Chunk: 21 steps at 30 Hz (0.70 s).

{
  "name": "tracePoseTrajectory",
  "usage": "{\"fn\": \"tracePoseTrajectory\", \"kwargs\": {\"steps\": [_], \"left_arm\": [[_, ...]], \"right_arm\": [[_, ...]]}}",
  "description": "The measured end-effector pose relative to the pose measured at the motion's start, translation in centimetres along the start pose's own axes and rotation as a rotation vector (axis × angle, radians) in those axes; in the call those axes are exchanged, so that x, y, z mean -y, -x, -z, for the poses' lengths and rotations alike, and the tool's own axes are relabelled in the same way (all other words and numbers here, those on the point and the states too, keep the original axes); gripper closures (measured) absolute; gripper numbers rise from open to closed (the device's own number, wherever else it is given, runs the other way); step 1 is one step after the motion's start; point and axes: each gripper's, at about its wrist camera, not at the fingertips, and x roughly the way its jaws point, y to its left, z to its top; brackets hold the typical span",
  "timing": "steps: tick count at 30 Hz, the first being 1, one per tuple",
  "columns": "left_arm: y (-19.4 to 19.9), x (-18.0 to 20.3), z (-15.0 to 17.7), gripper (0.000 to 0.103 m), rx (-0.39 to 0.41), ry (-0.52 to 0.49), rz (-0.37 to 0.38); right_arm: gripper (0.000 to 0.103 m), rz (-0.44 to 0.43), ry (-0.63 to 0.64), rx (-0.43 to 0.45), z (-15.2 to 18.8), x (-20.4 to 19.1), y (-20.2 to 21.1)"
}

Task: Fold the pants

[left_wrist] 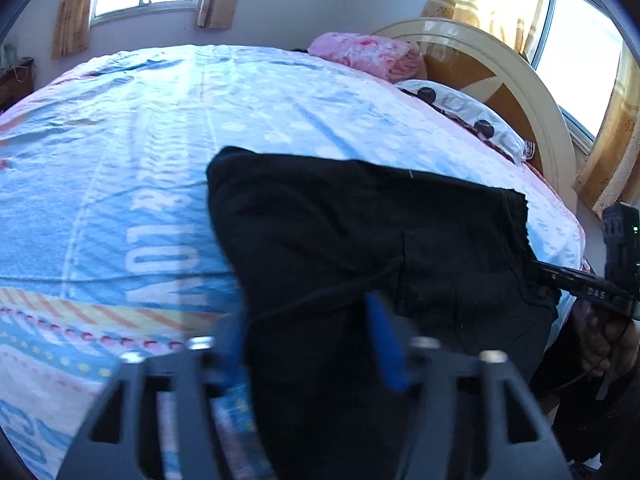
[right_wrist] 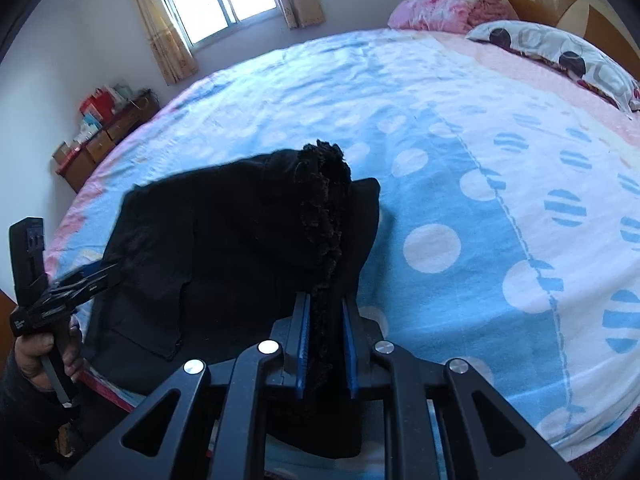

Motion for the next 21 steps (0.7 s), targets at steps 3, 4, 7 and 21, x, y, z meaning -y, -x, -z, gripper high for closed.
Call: {"fn": "tracePoseTrajectory", "kwargs": {"steps": [3, 4, 7, 21], "left_arm": [[0.5, -1.2, -0.2, 0.092, 0.007, 0.055, 0.025], [0.6, -1.4, -0.2, 0.093, 0.011, 0.060, 0.030], [1.4, -1.1, -0.2, 0.096, 0.032, 0.044, 0.023], [6.9, -2.3, -2.0, 0.097, 0.157, 0.028, 0.039]], "right_arm": [[0.089, -0.004, 0.009, 0.017, -0.1, -0.6, 0.9], [0.090, -0.001, 0.017, 0.022, -0.1, -0.8, 1.1], [0.090, 0.007, 0.027, 0.030, -0.3, -1.3, 1.4], [0.091, -0.033, 0.131, 0.071, -4.2, -5.8, 3.5]]}}
